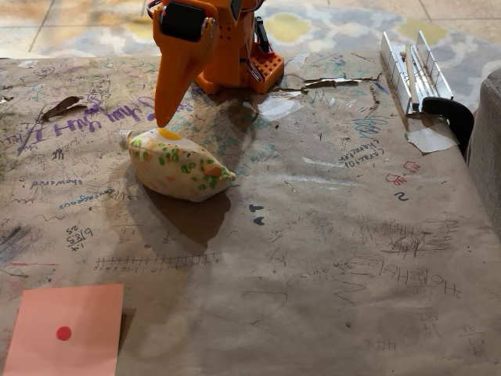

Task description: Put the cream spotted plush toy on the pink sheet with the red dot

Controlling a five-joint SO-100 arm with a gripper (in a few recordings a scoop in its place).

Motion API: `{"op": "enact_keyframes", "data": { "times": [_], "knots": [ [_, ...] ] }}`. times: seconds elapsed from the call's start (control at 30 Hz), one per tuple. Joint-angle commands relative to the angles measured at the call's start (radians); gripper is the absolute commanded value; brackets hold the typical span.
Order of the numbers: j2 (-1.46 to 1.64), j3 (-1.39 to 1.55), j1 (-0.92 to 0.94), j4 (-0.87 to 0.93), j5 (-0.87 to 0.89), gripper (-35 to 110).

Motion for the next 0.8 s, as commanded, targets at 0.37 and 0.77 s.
{"op": "enact_keyframes", "data": {
  "times": [0.37, 0.77],
  "knots": [
    [0.012, -0.015, -0.083, 0.028, -0.147, 0],
    [0.008, -0.225, -0.146, 0.396, -1.117, 29]
  ]
}}
